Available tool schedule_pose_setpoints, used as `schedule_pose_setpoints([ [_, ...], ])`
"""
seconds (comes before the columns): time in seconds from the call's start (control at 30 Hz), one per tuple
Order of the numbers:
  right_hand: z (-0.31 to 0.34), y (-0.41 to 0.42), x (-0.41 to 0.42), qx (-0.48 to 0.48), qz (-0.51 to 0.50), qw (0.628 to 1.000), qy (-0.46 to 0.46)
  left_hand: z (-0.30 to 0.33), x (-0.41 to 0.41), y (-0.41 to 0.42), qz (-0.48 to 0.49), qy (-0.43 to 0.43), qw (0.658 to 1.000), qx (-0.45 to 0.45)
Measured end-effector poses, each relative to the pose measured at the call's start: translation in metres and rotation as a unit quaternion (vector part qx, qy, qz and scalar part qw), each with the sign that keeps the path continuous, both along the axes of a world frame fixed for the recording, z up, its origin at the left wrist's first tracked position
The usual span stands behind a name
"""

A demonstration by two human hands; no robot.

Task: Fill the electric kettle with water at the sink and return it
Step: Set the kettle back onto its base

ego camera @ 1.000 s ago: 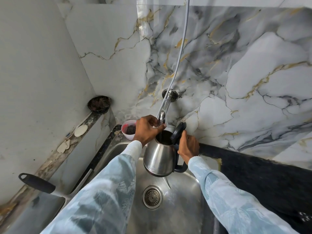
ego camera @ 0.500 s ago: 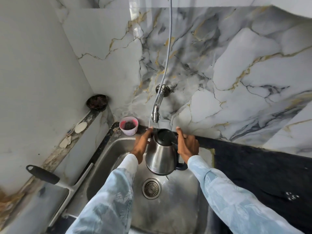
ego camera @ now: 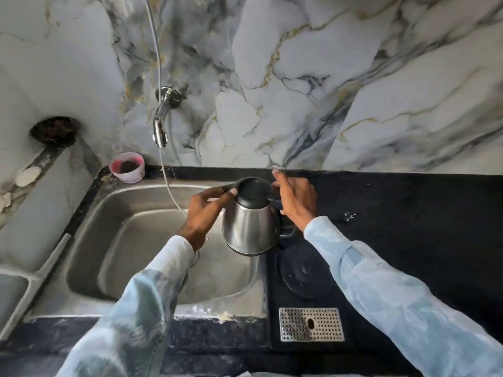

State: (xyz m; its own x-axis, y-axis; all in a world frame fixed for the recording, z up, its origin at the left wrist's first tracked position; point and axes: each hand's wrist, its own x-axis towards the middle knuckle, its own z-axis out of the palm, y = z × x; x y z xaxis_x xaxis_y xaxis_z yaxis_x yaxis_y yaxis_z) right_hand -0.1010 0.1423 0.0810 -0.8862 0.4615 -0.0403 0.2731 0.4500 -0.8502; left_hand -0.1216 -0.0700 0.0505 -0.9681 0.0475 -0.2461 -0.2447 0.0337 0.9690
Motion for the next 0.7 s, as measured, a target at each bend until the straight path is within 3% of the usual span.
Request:
schedule_pose_setpoints([
  [0.3,-0.016,0.106,0.102,0.04,-0.093,0.995,-0.017,-0.007,0.071,0.104,-0.114,-0.015,0.993,-0.006],
  [0.53,-0.037,0.126,0.135,0.029,-0.094,0.994,-0.042,-0.015,0.091,0.13,-0.128,-0.037,0.99,-0.04],
  [0.7,-0.042,0.122,0.141,0.087,-0.04,0.994,-0.058,-0.017,0.09,0.121,-0.138,-0.039,0.988,-0.065],
])
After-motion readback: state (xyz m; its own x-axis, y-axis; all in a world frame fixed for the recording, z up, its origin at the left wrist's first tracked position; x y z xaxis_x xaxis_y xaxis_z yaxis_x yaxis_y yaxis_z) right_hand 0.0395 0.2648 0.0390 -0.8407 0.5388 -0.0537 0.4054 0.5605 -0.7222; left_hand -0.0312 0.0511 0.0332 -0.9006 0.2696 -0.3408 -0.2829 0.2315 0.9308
